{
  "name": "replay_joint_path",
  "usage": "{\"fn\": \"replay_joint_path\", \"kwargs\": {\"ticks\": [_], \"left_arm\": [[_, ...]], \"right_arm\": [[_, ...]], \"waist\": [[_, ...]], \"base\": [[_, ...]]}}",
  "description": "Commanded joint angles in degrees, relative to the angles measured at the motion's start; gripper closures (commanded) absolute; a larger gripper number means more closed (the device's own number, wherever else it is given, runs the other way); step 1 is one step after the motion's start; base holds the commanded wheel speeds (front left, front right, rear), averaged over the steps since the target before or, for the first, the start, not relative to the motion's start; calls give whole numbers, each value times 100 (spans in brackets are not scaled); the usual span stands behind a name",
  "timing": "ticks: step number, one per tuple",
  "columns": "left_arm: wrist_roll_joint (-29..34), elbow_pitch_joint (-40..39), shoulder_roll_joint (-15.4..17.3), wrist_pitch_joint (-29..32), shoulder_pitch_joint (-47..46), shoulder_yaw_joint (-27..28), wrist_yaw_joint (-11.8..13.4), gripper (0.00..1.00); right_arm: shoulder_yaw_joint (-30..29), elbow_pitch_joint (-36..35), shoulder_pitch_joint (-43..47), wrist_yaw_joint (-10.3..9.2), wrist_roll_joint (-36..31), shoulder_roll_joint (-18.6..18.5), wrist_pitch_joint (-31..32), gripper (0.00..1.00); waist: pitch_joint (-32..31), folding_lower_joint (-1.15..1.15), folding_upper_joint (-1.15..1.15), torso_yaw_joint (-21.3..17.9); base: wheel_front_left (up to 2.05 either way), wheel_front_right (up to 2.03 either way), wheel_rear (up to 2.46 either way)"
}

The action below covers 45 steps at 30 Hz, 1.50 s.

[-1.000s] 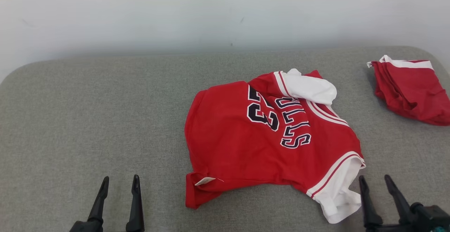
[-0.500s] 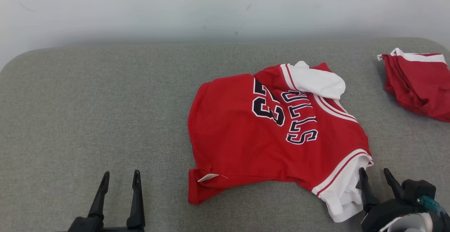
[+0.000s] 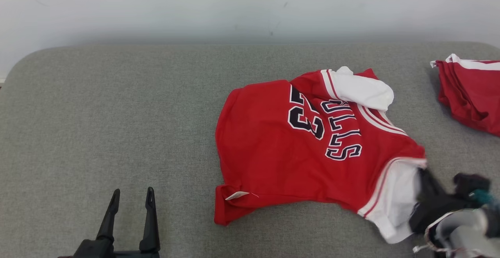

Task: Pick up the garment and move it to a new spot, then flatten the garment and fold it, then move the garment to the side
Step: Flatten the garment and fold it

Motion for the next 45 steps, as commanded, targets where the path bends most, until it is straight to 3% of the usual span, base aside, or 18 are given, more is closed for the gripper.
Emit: {"fn": "replay_joint_path", "kwargs": {"ticks": [1,6,11,12,13,19,29,37,38,39,40,41,42,45], "left_arm": [[-3,-6,-3,-17,-14,-1,-8,0],[-66,-15,-2,-17,30,-50,50,0],[-112,-11,-1,-17,69,-84,93,0],[-120,-11,-2,-17,73,-94,103,0],[-131,-8,-2,-17,78,-101,100,0],[-152,48,-1,-17,110,-147,72,0],[-67,-3,-2,-17,249,-54,38,0],[-31,-20,-1,-17,192,-59,23,0],[-29,-11,-1,-17,179,-63,20,0],[-34,-4,-1,-17,167,-68,19,0],[-45,3,-1,-17,162,-69,22,0],[-56,9,-2,-17,164,-63,25,0],[-65,18,-1,-17,167,-58,24,0],[-69,39,-1,-17,181,-52,18,0]], "right_arm": [[-138,-302,-7,-17,-51,-199,-26,100],[-603,-998,335,-17,-437,-514,-27,100],[-675,-1040,463,-17,-501,-456,103,100],[-678,-1025,454,-17,-481,-454,162,60],[-685,-992,440,-17,-465,-453,225,0],[-766,-1148,845,-17,-341,-349,114,0],[-881,-2296,2100,-17,-212,41,110,0],[-922,-2299,1976,-16,-314,179,378,0],[-901,-2250,1947,-16,-302,194,405,9],[-881,-2170,1919,-17,-293,185,427,44],[-862,-2095,1889,-17,-286,182,435,59],[-827,-2012,1861,-17,-280,191,443,95],[-786,-1940,1830,-17,-308,188,428,100],[-697,-1938,1797,-17,-306,162,209,100]], "waist": [[2,0,0,16],[-24,0,0,62],[-52,0,0,87],[-52,0,0,89],[-60,0,0,89],[-202,0,0,115],[-343,0,0,-30],[-297,0,0,-64],[-293,0,0,-57],[-289,0,0,-49],[-284,0,0,-44],[-280,0,0,-44],[-279,0,0,-43],[-293,0,0,-46]], "base": [[0,0,0],[0,0,0],[0,0,0],[0,0,0],[0,0,0],[0,0,0],[0,0,0],[0,0,0],[0,0,0],[0,0,0],[0,0,0],[0,0,0],[0,0,0],[0,0,0]]}}
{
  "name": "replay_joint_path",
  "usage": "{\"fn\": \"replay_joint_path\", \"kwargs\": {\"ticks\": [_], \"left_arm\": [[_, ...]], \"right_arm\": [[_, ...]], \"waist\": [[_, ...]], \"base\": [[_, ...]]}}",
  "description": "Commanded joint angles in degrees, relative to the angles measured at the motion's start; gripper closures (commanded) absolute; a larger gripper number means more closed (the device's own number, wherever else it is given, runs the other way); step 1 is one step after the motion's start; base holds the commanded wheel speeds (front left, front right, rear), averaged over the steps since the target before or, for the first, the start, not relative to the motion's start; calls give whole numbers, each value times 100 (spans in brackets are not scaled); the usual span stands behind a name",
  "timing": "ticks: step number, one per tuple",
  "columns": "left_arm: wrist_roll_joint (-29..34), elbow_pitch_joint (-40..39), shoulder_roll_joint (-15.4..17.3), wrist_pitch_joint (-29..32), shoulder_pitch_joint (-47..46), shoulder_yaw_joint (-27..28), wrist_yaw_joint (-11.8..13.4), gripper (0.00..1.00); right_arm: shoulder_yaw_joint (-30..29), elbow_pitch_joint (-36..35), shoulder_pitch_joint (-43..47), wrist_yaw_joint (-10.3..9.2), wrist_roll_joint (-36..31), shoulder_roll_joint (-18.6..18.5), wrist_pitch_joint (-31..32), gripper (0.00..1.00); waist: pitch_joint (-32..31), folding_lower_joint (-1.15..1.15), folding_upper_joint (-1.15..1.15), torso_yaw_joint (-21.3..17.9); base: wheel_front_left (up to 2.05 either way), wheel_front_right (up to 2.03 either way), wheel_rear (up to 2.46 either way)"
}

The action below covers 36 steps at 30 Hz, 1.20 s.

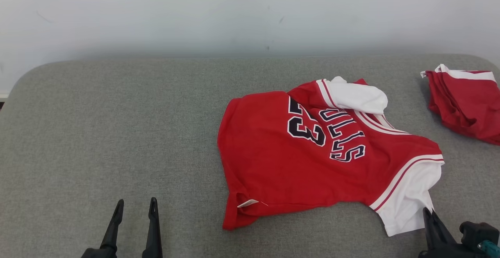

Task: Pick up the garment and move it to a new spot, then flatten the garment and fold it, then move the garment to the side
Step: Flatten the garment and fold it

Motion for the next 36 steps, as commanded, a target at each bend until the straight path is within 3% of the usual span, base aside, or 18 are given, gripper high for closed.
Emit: {"fn": "replay_joint_path", "kwargs": {"ticks": [1,12,13,14,26,36], "left_arm": [[0,10,0,-17,0,20,9,0],[-18,-21,0,-17,98,78,18,0],[-11,-14,0,-17,104,86,11,0],[-11,-7,-1,-17,111,82,10,0],[46,32,0,-17,200,135,-53,0],[124,-6,-1,-17,281,207,-107,0]], "right_arm": [[30,-39,48,-16,15,-8,-87,100],[-125,-816,1006,-17,177,119,-139,100],[-147,-897,1052,-17,156,111,-144,65],[-177,-940,1095,-17,148,127,-104,0],[-489,-1966,1194,-17,-127,331,-205,0],[-437,-3078,1264,-17,-313,766,-273,0]], "waist": [[-24,0,0,-4],[-108,0,0,-160],[-120,0,0,-188],[-134,0,0,-207],[-371,0,0,-281],[-455,0,0,-238]], "base": [[0,0,0],[0,0,0],[0,0,0],[0,0,0],[0,0,0],[0,0,0]]}}
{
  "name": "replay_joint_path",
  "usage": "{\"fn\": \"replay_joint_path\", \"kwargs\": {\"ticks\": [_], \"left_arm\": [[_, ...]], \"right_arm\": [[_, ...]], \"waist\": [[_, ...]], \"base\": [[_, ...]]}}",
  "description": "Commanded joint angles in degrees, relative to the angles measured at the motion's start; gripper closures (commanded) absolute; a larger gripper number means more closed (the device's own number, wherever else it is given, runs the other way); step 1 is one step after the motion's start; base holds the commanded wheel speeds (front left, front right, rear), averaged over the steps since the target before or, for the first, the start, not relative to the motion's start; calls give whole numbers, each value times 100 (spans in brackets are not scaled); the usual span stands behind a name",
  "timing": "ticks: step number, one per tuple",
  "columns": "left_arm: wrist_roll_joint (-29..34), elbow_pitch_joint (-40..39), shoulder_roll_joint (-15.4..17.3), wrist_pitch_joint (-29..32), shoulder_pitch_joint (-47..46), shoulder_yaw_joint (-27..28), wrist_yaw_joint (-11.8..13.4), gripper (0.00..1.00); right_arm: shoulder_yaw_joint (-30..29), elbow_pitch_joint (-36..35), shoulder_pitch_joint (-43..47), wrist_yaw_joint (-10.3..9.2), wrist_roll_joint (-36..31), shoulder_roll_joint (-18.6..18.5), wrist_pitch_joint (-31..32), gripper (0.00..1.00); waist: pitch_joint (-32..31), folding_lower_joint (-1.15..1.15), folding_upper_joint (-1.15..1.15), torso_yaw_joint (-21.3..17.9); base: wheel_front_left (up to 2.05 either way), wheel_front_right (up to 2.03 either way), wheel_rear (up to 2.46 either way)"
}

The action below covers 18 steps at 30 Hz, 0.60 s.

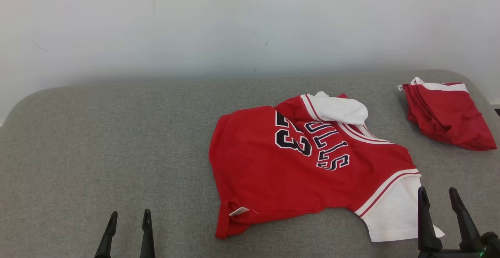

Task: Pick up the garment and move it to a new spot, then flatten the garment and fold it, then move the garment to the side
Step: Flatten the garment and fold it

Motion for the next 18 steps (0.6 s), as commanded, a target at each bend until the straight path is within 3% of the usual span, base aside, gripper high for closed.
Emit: {"fn": "replay_joint_path", "kwargs": {"ticks": [1,7,18], "left_arm": [[67,-27,-2,-17,59,27,-12,0],[121,-30,-2,-17,67,26,-42,0],[335,545,10,-17,-617,-667,-247,0]], "right_arm": [[39,-237,58,-15,-33,66,-24,0],[69,-613,212,-15,-71,260,-16,0],[342,-395,-87,-15,1,204,-18,0]], "waist": [[-1,0,0,2],[46,0,0,15],[393,0,0,-168]], "base": [[0,0,0],[0,0,0],[0,0,0]]}}
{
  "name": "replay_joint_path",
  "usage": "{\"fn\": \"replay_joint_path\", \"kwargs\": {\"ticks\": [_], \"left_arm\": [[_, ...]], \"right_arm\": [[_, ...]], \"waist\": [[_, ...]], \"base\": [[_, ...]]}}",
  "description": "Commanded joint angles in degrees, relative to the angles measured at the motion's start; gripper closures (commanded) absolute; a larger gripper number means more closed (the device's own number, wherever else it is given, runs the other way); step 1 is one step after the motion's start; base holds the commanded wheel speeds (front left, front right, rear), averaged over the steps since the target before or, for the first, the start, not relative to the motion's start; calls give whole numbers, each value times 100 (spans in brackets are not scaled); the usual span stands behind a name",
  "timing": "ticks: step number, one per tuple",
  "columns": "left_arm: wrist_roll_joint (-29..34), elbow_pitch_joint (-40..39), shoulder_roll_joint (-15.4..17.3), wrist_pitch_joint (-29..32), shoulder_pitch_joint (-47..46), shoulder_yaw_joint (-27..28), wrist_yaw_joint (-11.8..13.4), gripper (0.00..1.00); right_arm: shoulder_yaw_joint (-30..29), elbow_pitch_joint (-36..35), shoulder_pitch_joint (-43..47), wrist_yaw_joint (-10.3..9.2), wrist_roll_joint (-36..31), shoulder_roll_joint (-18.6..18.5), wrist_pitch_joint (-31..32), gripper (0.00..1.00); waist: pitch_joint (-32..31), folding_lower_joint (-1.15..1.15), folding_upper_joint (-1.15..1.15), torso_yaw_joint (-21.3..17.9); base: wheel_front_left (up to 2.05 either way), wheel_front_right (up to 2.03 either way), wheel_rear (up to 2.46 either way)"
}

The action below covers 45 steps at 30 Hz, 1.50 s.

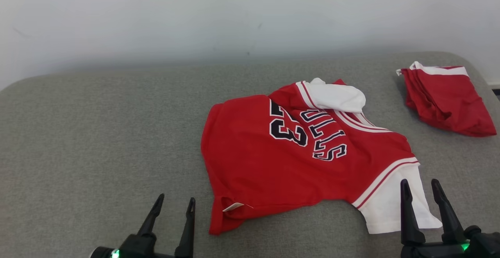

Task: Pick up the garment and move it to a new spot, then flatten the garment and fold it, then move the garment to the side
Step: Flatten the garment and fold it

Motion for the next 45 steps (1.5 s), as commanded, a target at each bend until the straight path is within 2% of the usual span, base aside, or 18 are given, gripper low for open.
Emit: {"fn": "replay_joint_path", "kwargs": {"ticks": [1,7,10,17,18,20,27,36,45], "left_arm": [[30,72,6,-17,-121,-62,-31,0],[0,646,3,-17,-520,-441,-72,0],[-81,1194,3,-17,-687,-555,-83,0],[-209,1793,2,-17,-847,-760,-73,0],[-253,1831,1,-17,-856,-752,-73,16],[-271,1848,-2,-17,-889,-732,-74,100],[-244,1287,23,-17,-788,-610,-52,100],[-389,530,383,-17,-215,-474,-74,100],[-680,843,375,-17,379,-741,-65,100]], "right_arm": [[24,12,-68,-15,30,-6,1,0],[242,109,-244,-15,50,41,0,0],[352,170,-336,-15,65,45,0,0],[338,182,-405,-16,95,43,0,0],[332,179,-400,-16,96,42,1,0],[318,172,-382,-16,90,42,1,0],[297,187,-254,-16,99,56,1,0],[358,286,-173,-16,168,14,1,0],[365,370,-138,-16,208,-9,1,0]], "waist": [[102,0,0,-101],[268,0,0,-301],[356,0,0,-414],[425,0,0,-517],[425,0,0,-521],[413,0,0,-517],[282,0,0,-270],[112,0,0,224],[105,0,0,372]], "base": [[0,0,0],[0,0,0],[0,0,0],[0,0,0],[0,0,0],[0,0,0],[0,0,0],[0,0,0],[0,0,0]]}}
